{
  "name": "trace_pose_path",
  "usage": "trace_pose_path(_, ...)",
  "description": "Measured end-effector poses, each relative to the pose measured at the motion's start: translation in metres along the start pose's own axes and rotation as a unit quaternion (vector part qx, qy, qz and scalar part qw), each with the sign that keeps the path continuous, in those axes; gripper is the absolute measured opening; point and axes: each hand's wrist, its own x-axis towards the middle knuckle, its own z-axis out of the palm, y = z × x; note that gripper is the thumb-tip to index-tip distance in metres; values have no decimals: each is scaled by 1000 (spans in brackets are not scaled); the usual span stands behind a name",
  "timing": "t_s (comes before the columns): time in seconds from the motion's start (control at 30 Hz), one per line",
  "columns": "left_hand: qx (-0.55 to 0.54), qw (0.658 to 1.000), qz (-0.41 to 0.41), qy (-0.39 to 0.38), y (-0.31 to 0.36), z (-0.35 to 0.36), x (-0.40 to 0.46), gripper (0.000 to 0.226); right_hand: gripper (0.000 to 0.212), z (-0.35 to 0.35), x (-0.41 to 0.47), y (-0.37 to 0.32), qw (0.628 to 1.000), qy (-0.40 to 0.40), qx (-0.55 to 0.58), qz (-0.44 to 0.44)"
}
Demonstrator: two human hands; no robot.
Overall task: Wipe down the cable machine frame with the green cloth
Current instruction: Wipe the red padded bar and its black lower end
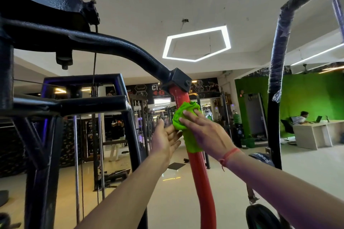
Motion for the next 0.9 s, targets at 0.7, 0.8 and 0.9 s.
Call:
trace_pose_path(0.7, 70, 998, 2, 4, -35, -5, -23, 66, 47, 13, -55, -25, 850, 89, 395, 336)
trace_pose_path(0.8, 63, 998, 6, 13, -39, -4, -24, 65, 47, 15, -40, -16, 837, 106, 398, 360)
trace_pose_path(0.9, 55, 998, 12, 23, -42, -1, -25, 61, 51, 9, -13, -23, 859, 144, 376, 316)
